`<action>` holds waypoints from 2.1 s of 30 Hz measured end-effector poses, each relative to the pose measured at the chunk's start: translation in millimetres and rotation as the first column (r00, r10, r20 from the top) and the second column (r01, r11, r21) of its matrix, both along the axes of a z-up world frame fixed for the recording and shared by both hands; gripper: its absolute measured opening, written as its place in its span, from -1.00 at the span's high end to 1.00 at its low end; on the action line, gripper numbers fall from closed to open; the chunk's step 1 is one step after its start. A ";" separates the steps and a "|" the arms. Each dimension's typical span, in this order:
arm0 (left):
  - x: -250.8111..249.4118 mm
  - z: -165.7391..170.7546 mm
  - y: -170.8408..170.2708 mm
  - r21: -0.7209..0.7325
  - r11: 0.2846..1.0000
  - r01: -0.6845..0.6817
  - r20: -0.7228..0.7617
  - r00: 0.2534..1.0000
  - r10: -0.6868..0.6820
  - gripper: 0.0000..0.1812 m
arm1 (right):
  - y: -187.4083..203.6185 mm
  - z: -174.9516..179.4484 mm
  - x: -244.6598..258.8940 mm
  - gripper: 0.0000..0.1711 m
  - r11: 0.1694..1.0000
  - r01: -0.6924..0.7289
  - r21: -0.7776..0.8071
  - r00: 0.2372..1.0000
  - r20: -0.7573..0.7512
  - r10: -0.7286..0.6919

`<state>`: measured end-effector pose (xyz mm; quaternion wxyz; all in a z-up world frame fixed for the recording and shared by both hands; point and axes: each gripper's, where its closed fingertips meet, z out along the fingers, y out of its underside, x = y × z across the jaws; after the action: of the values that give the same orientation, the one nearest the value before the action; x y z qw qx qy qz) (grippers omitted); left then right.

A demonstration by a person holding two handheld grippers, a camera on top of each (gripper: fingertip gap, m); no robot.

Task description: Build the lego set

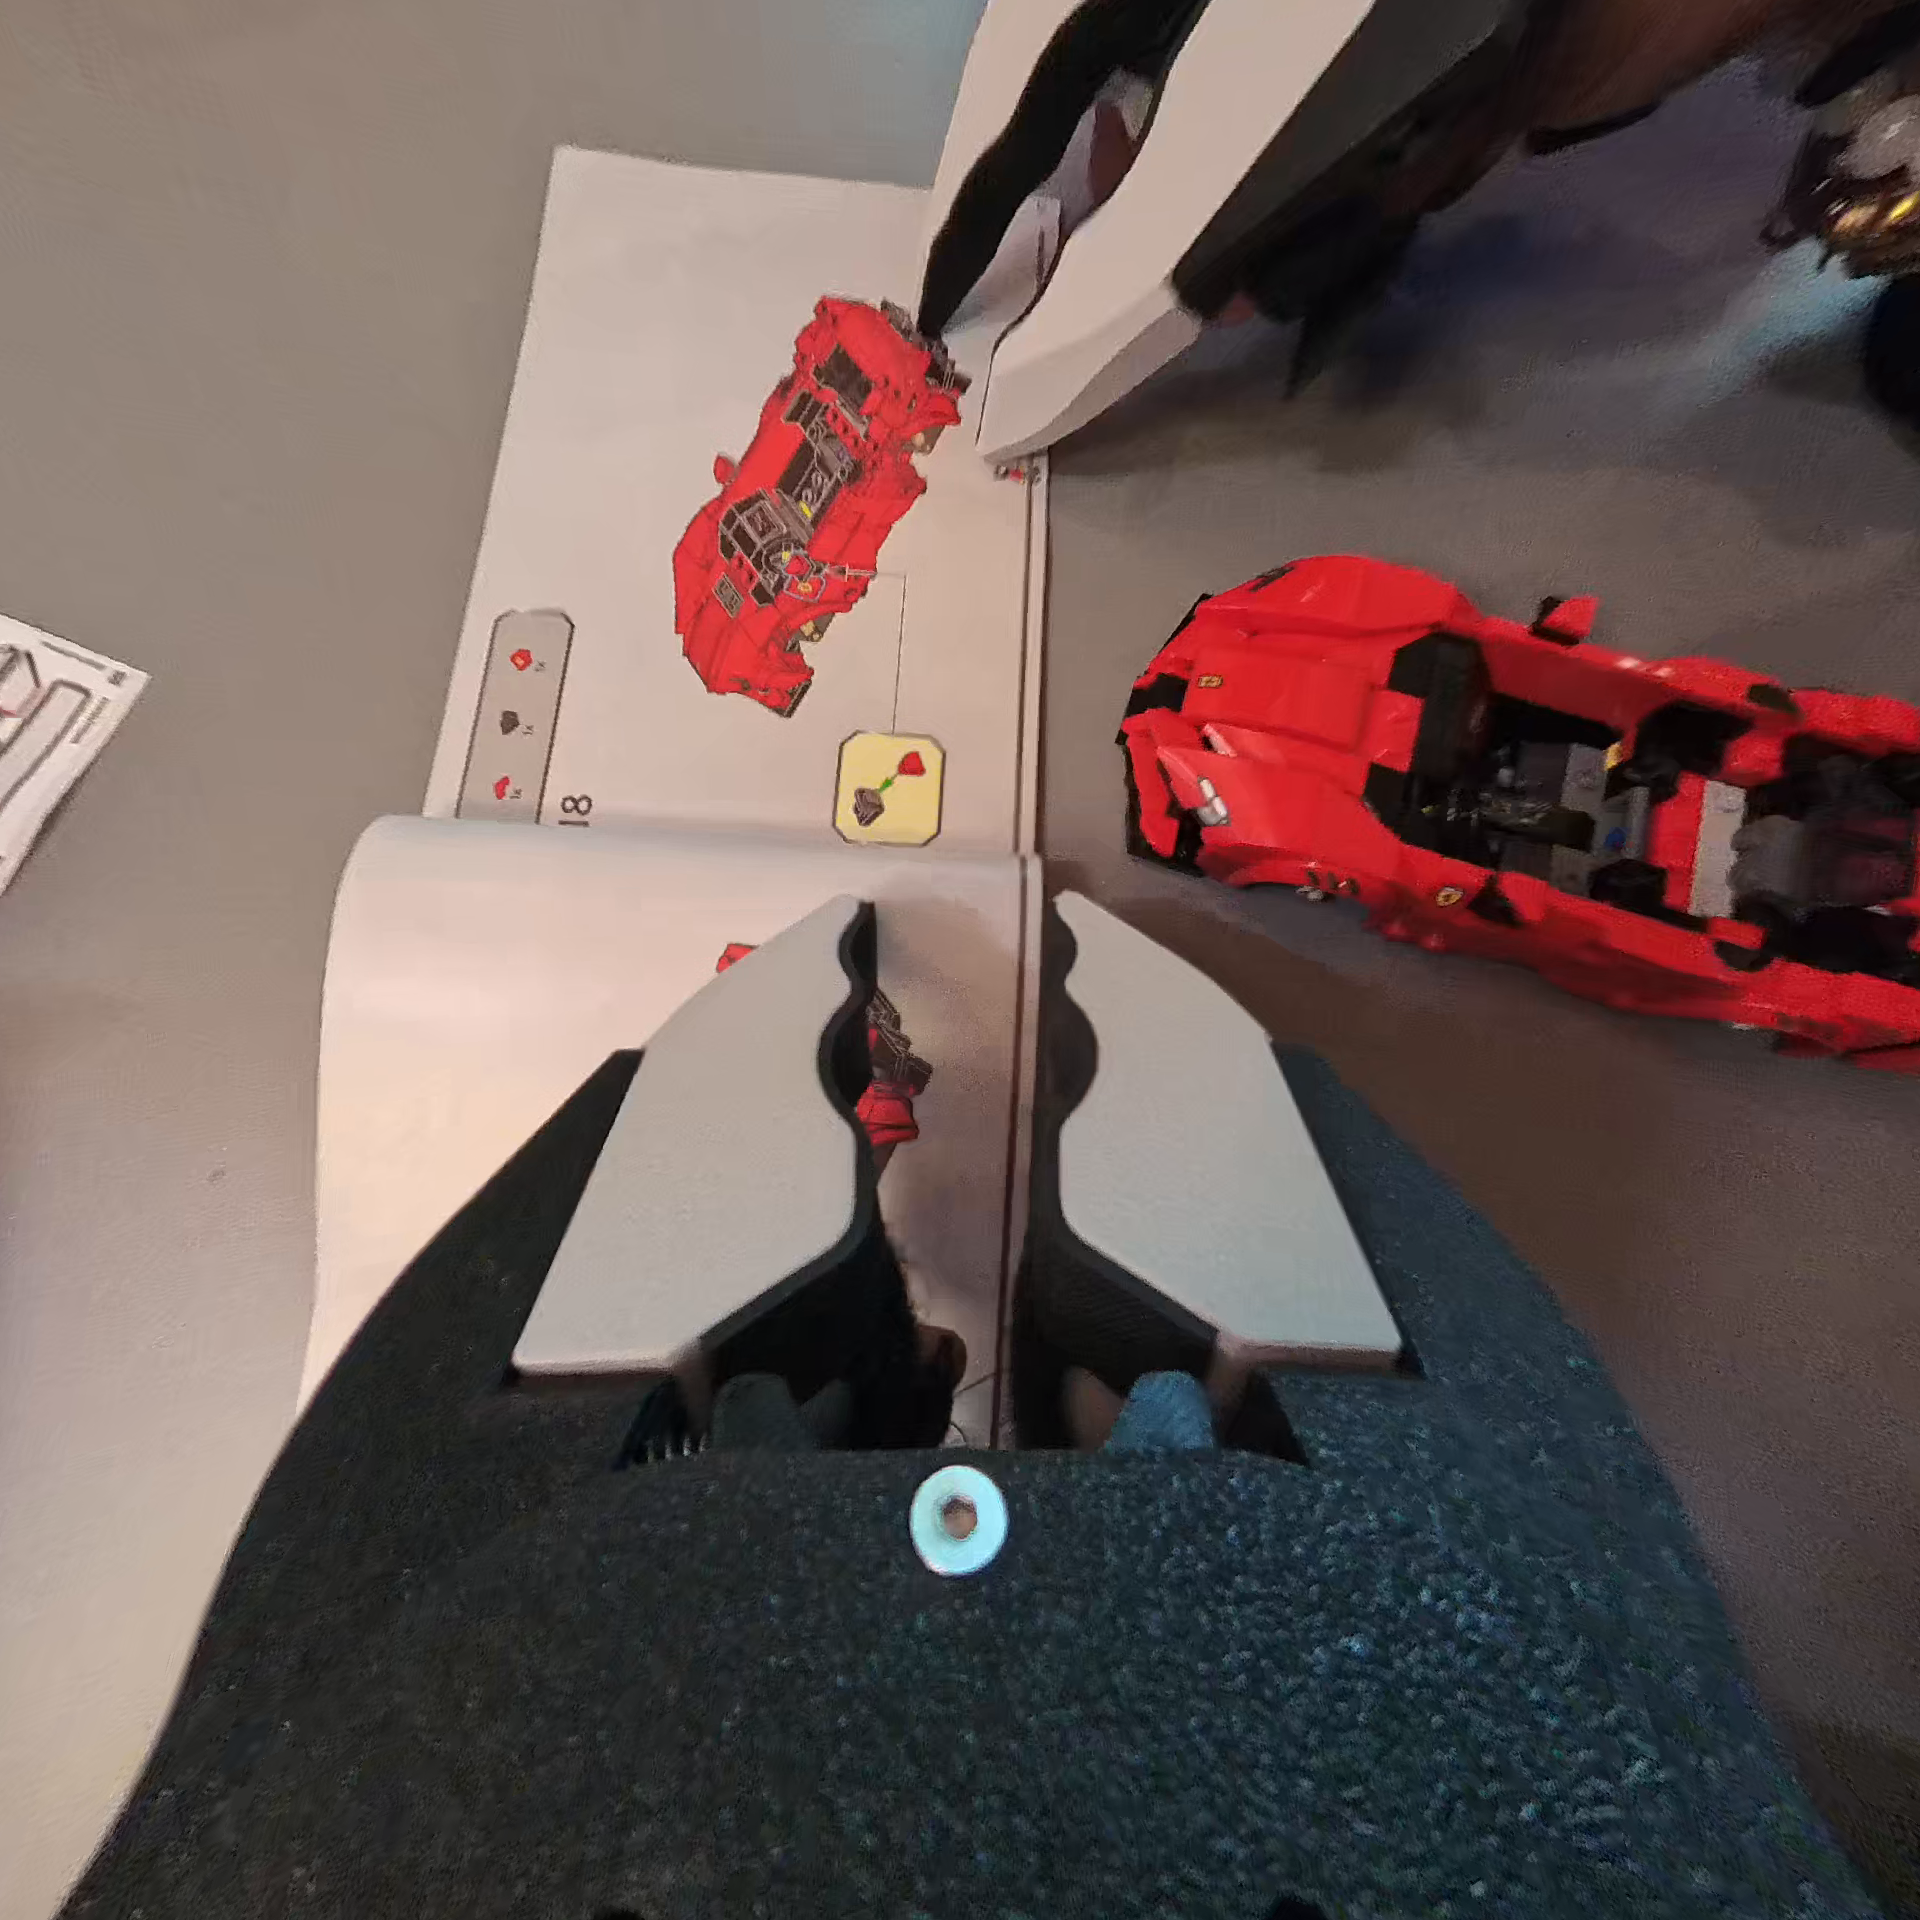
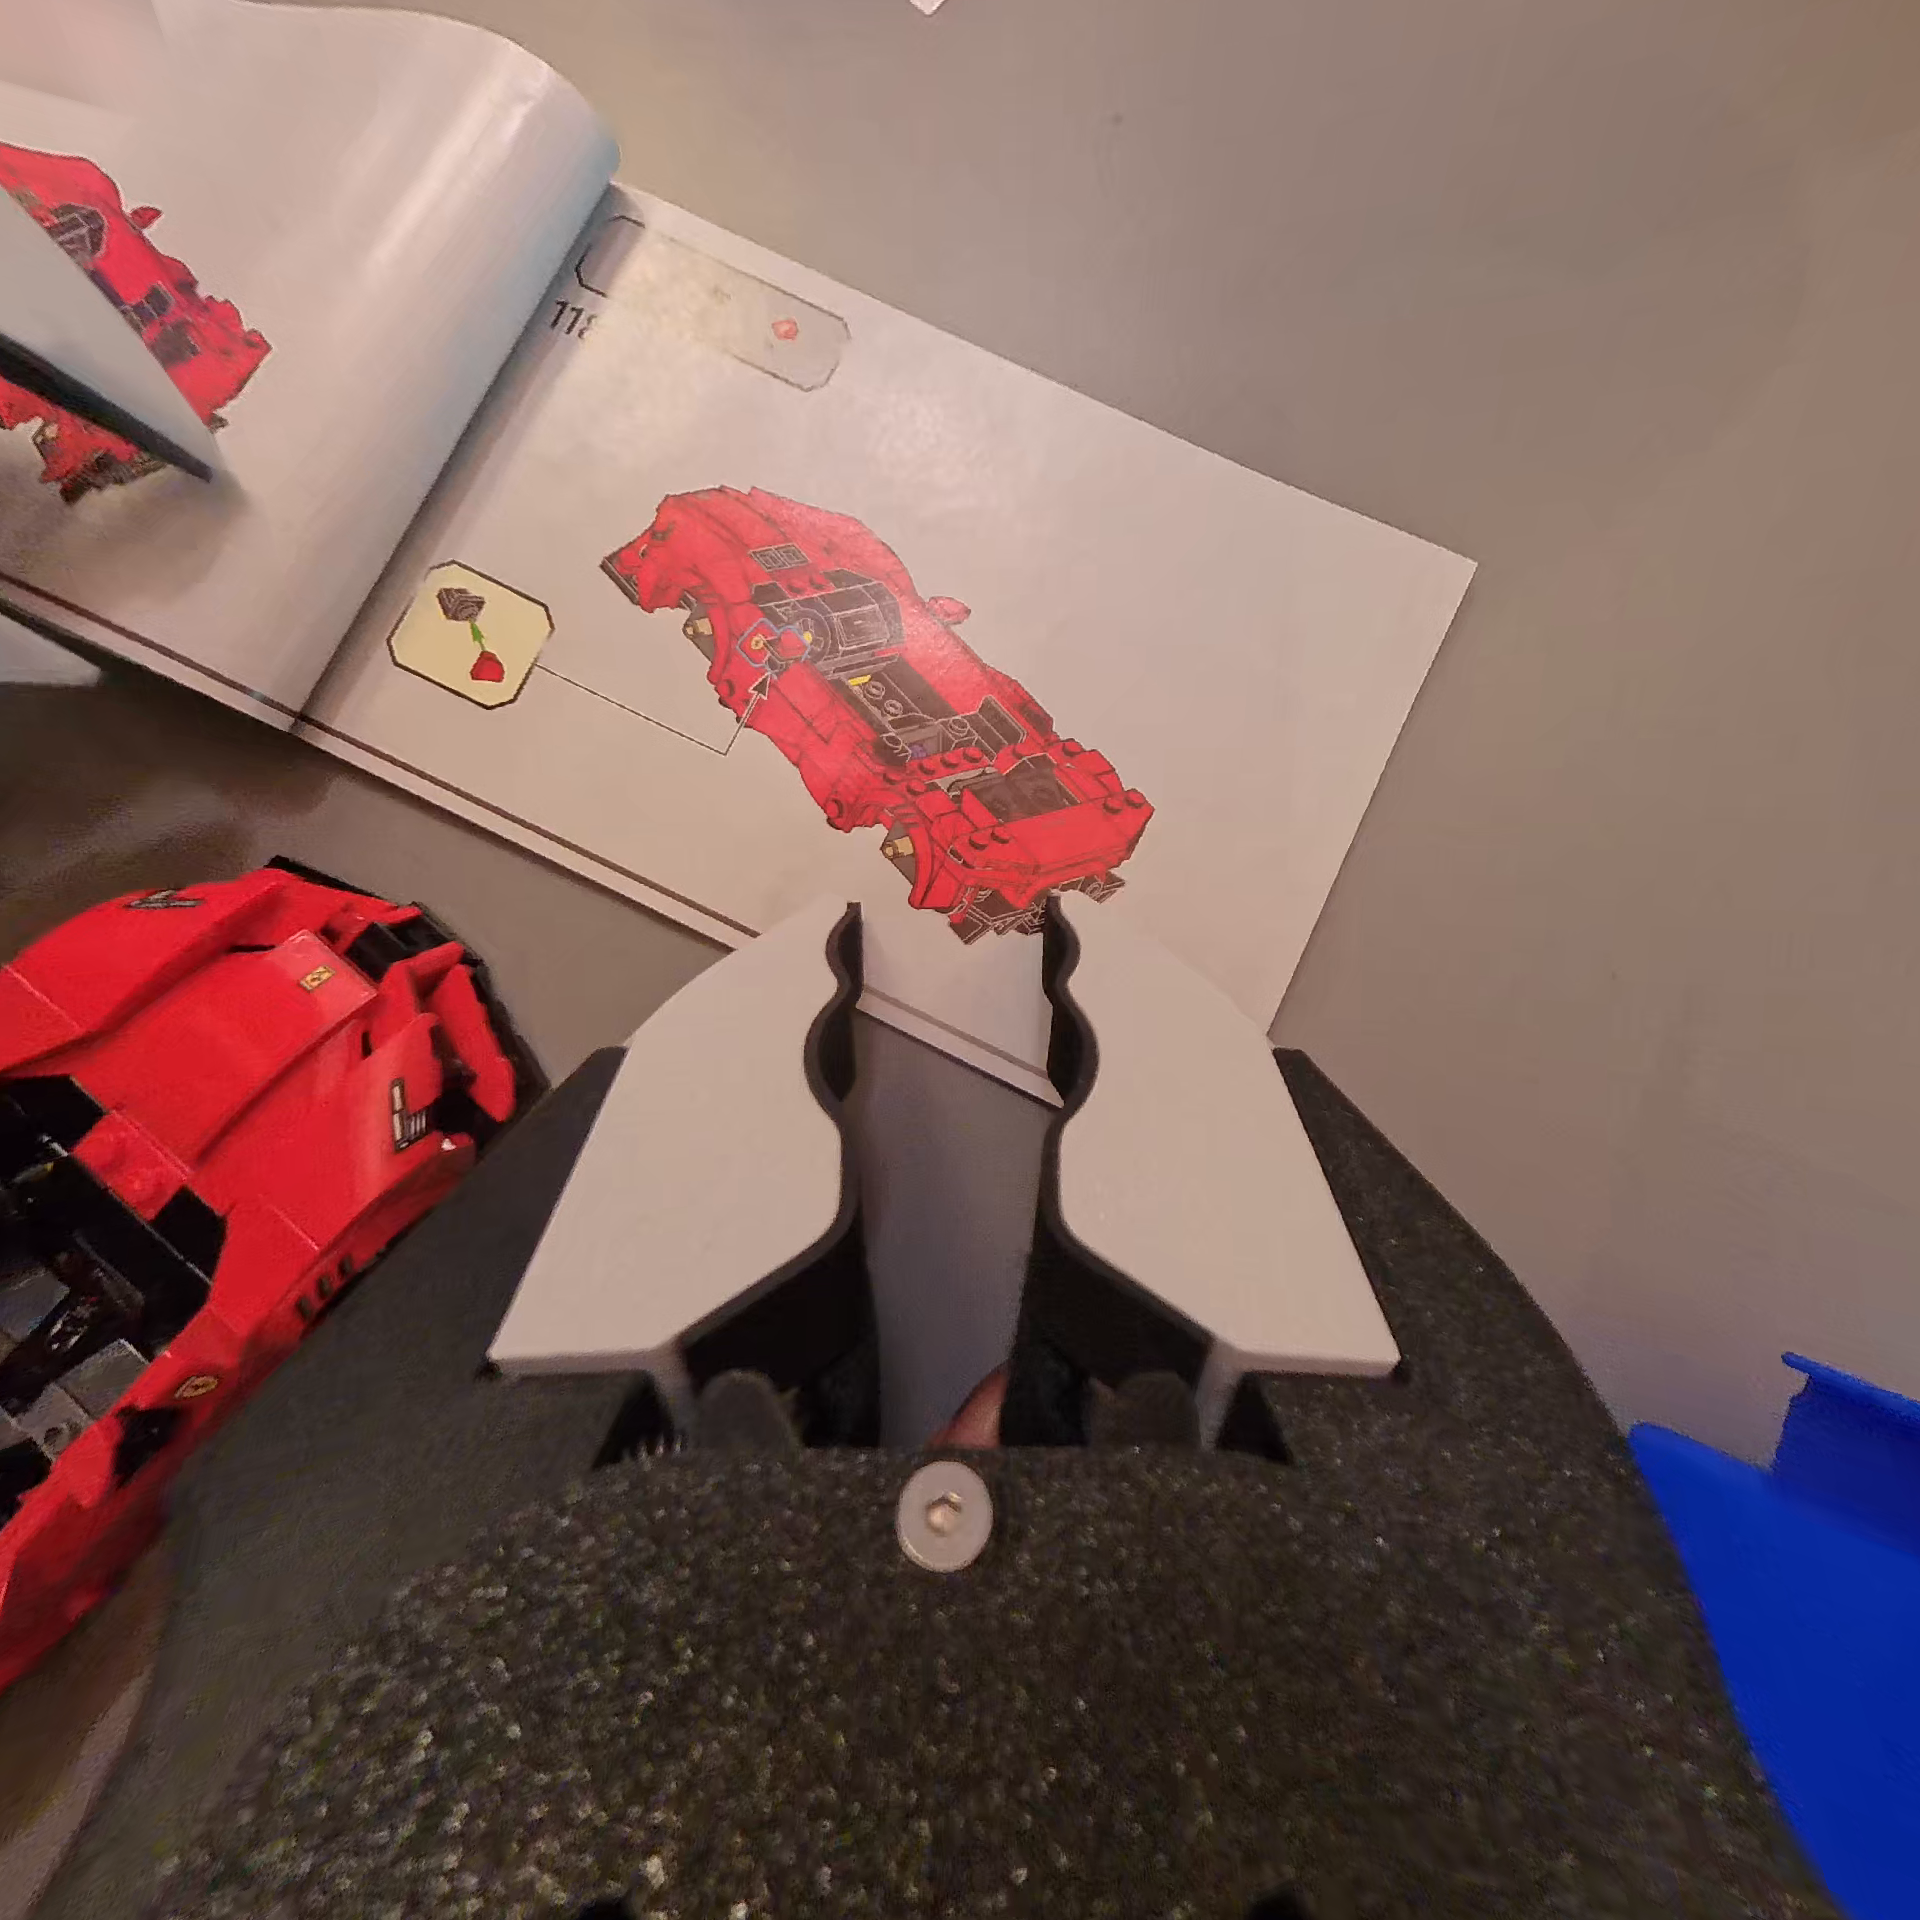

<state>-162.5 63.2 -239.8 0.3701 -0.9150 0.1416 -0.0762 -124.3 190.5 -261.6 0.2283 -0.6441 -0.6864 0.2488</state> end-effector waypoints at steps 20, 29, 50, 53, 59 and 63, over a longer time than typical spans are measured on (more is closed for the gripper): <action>-24.3 16.2 23.0 0.096 0.990 -0.099 -0.009 0.995 0.101 0.78 | -9.5 0.3 -4.8 0.61 0.999 0.044 0.009 0.999 0.030 -0.044; -18.6 -22.2 38.1 -0.005 0.997 -0.071 -0.064 0.995 0.071 1.00 | -4.3 7.2 1.8 0.78 1.000 0.025 -0.004 0.999 -0.029 -0.025; -14.7 -20.3 36.1 0.001 0.999 -0.040 0.139 0.989 0.039 0.98 | -40.4 3.1 -9.0 0.40 0.984 -0.117 -0.131 0.990 0.058 0.126; -14.1 -20.2 36.0 0.003 0.999 -0.032 0.138 0.990 0.031 0.97 | -44.2 2.9 -11.9 0.45 0.983 -0.143 -0.116 0.987 0.053 0.149; -11.7 -19.4 34.9 0.000 1.000 -0.013 0.161 0.987 0.013 0.92 | -50.9 5.7 -19.9 0.64 0.978 -0.179 -0.108 0.984 -0.006 0.180; -7.9 -18.4 32.7 0.000 1.000 0.018 0.189 0.982 -0.017 0.80 | -53.1 13.4 -22.5 0.65 0.976 -0.189 -0.103 0.982 -0.047 0.185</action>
<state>-170.5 95.8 -258.2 0.3802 -0.9027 0.1139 -0.1660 -146.8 137.5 -248.2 0.1817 -0.5832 -0.7252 0.3178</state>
